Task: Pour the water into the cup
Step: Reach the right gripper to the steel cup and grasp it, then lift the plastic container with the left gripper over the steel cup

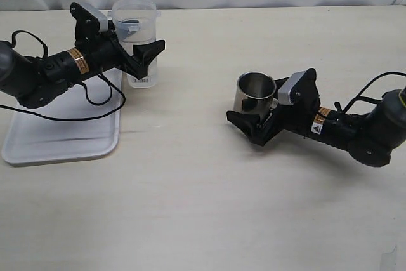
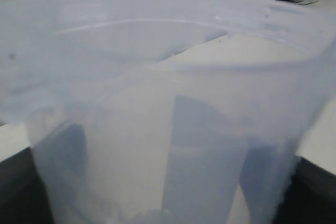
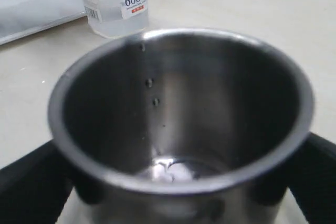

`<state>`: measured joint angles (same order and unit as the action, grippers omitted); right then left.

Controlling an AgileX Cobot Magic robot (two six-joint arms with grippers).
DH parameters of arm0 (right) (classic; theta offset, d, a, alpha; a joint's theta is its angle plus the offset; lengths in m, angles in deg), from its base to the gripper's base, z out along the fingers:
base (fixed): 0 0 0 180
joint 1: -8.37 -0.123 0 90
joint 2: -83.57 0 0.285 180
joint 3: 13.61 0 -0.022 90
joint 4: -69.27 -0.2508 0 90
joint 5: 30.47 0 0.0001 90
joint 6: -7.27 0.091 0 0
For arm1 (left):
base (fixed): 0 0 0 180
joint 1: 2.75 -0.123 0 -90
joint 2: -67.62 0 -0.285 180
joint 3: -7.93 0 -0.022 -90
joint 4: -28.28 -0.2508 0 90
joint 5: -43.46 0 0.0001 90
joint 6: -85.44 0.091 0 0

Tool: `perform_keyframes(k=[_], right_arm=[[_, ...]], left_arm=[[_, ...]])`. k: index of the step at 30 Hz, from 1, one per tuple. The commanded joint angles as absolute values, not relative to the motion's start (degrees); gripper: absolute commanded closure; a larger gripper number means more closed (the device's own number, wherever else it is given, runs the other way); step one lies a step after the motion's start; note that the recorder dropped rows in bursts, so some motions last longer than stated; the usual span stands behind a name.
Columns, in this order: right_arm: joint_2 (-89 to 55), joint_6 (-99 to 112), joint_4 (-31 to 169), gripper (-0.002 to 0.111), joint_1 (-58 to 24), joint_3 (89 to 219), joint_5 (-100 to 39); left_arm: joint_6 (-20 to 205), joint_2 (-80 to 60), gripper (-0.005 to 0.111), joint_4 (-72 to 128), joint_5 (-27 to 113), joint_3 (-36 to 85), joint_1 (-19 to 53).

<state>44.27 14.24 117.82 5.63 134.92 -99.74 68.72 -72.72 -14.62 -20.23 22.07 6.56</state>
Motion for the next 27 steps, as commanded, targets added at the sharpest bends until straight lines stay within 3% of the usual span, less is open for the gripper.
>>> perform_keyframes(k=[1,27], right_arm=[[44.5,14.5,117.6,0.01,5.6,136.4,-100.4],[44.5,14.5,118.3,0.01,5.6,137.5,-100.4]], left_arm=[[68.6,-72.8,0.107,-15.9,-17.7,22.0,6.6],[68.6,-72.8,0.107,-15.8,-17.7,22.0,6.6]])
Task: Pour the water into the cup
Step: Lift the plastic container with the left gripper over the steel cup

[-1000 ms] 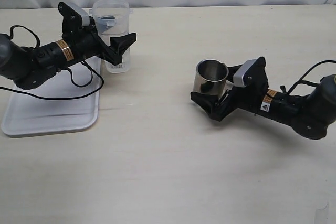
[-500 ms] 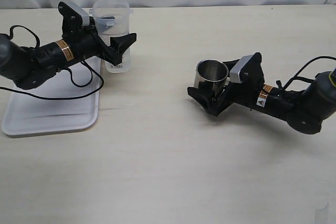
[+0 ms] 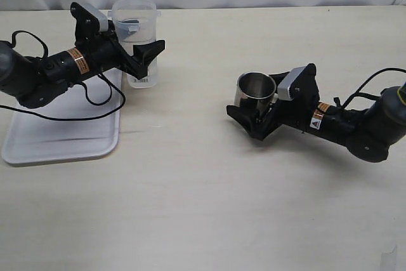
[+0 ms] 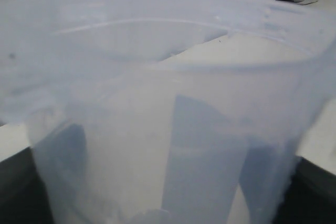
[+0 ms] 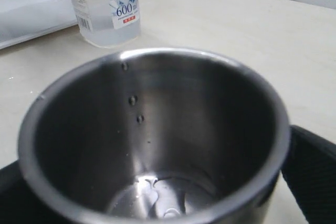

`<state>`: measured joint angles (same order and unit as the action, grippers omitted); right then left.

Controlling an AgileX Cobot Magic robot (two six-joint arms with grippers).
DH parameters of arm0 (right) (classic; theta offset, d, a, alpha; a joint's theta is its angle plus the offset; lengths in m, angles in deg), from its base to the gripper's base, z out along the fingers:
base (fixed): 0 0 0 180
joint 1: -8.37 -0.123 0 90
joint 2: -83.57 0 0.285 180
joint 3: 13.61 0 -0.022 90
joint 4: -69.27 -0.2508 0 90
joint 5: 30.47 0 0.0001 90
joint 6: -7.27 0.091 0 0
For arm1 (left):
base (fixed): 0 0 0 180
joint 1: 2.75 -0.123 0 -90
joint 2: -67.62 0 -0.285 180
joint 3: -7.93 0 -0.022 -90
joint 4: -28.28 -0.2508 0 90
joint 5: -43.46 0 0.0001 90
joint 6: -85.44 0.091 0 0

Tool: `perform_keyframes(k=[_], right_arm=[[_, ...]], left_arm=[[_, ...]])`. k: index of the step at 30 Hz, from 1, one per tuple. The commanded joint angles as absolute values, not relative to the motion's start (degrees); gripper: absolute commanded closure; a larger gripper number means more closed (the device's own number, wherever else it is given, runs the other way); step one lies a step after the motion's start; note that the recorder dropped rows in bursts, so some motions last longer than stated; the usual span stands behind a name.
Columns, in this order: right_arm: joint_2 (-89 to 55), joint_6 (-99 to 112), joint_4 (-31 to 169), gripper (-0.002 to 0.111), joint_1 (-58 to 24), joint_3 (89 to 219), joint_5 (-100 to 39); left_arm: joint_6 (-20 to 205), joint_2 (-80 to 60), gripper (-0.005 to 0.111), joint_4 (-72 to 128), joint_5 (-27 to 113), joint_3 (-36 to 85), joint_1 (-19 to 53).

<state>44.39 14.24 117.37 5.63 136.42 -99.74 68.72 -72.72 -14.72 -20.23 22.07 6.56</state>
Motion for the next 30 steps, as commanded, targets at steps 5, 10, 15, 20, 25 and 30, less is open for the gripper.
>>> perform_keyframes(k=[5,10,15,20,25,30], right_arm=[[44.5,14.5,120.3,0.01,5.6,138.2,-100.4],[44.5,14.5,120.3,0.01,5.6,138.2,-100.4],[44.5,14.5,120.3,0.01,5.6,138.2,-100.4],[44.5,14.5,120.3,0.01,5.6,138.2,-100.4],[44.5,14.5,120.3,0.01,5.6,138.2,-100.4],[44.5,14.5,120.3,0.01,5.6,138.2,-100.4]], left_arm=[[68.6,-72.8,0.107,-15.9,-17.7,22.0,6.6],[68.6,-72.8,0.107,-16.0,-17.7,22.0,6.6],[68.6,-72.8,0.107,-16.0,-17.7,22.0,6.6],[68.6,-72.8,0.107,-16.0,-17.7,22.0,6.6],[68.6,-72.8,0.107,-16.0,-17.7,22.0,6.6],[68.6,-72.8,0.107,-16.0,-17.8,22.0,6.6]])
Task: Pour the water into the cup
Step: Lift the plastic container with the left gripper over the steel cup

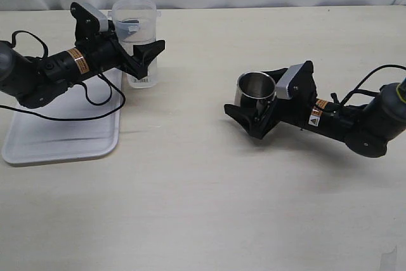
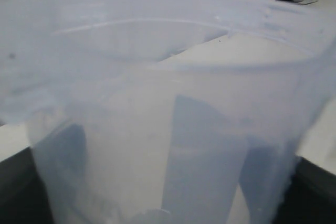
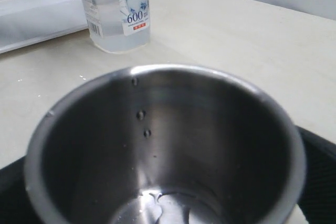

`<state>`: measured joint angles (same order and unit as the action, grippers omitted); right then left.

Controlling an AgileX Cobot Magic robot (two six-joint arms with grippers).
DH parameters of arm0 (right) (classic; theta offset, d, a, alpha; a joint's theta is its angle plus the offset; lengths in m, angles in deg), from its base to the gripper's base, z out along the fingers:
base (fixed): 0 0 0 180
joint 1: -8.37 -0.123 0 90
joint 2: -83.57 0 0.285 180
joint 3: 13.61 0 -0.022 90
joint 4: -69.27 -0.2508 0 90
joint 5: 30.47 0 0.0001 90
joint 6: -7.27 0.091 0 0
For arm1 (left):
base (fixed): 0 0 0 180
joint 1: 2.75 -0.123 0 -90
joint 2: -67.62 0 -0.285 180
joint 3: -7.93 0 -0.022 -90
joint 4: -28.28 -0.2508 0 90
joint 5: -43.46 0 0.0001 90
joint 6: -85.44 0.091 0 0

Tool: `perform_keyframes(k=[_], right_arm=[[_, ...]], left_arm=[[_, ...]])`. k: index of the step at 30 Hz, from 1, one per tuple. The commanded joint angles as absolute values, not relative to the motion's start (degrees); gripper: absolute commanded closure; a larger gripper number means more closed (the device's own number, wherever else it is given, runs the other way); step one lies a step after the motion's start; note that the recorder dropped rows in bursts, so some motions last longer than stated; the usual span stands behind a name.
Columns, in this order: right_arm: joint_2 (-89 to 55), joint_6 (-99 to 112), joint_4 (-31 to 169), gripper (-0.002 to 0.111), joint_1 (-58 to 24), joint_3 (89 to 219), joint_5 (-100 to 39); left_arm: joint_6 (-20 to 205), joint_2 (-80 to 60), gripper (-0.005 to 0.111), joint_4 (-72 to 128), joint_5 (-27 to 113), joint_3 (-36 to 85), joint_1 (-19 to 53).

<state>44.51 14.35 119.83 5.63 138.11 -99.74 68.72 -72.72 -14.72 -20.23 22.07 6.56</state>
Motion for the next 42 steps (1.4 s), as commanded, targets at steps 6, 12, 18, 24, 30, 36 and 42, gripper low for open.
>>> perform_keyframes(k=[6,12,18,24,30,36,42], right_arm=[[44.5,14.5,120.1,0.01,5.6,138.2,-100.4],[44.5,14.5,119.2,0.013,5.6,138.2,-100.4],[44.5,14.5,119.2,0.053,5.6,138.2,-100.4],[44.5,14.5,120.1,0.08,5.6,138.2,-100.4],[44.5,14.3,121.8,0.104,5.6,138.2,-100.4],[44.5,14.3,122.3,0.104,5.6,138.2,-100.4],[44.5,14.5,122.9,0.104,5.6,138.6,-100.4]], left_arm=[[68.6,-72.8,0.107,-16.0,-17.8,22.0,6.6],[68.6,-72.8,0.107,-16.0,-17.8,22.0,6.6],[68.6,-72.8,0.107,-16.0,-17.8,22.0,6.6],[68.6,-72.8,0.107,-16.0,-17.8,22.0,6.6],[68.6,-72.8,0.107,-18.1,-18.3,22.0,6.6],[62.4,-72.2,0.107,-18.2,-21.8,22.0,6.6],[61.4,-68.5,0.107,-19.1,-21.6,22.0,7.0]])
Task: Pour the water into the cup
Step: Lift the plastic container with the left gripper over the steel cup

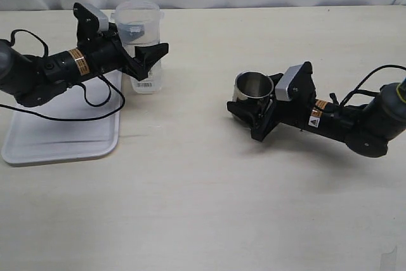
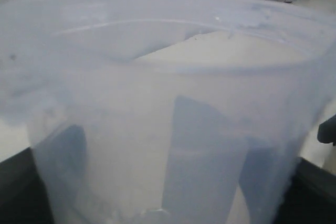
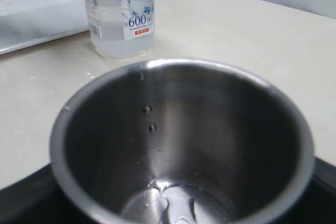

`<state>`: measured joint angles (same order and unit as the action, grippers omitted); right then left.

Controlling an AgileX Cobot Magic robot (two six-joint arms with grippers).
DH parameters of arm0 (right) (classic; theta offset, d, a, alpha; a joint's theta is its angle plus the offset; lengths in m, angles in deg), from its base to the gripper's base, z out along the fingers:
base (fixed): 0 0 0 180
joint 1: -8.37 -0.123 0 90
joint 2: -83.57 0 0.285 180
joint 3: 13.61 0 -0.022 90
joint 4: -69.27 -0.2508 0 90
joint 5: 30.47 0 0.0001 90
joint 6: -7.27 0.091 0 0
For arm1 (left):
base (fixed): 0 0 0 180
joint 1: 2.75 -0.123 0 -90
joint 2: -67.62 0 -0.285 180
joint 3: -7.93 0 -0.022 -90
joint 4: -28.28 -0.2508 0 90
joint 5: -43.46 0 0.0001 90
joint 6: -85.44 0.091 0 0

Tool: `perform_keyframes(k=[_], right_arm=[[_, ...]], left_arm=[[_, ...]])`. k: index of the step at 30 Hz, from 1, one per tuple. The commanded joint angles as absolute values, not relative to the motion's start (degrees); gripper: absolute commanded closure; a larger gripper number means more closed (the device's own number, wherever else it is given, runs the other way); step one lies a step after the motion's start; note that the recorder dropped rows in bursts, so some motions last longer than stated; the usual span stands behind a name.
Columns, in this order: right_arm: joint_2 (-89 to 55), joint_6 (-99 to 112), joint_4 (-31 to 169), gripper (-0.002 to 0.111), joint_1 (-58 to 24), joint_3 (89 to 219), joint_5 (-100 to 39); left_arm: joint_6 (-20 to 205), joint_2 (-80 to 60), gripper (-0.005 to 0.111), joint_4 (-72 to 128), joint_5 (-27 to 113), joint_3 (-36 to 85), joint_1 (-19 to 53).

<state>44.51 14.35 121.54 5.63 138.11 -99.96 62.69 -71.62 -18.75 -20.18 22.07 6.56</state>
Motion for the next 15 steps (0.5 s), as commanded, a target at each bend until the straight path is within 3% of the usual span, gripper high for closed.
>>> perform_keyframes(k=[1,15], right_arm=[[44.5,14.5,123.2,0.104,5.6,139.0,-100.4],[43.8,17.5,126.7,0.104,5.6,141.5,-100.4]], left_arm=[[61.4,-68.0,0.107,-19.0,-21.6,22.0,7.3],[61.4,-67.2,0.107,-21.1,-8.5,13.5,17.6]])
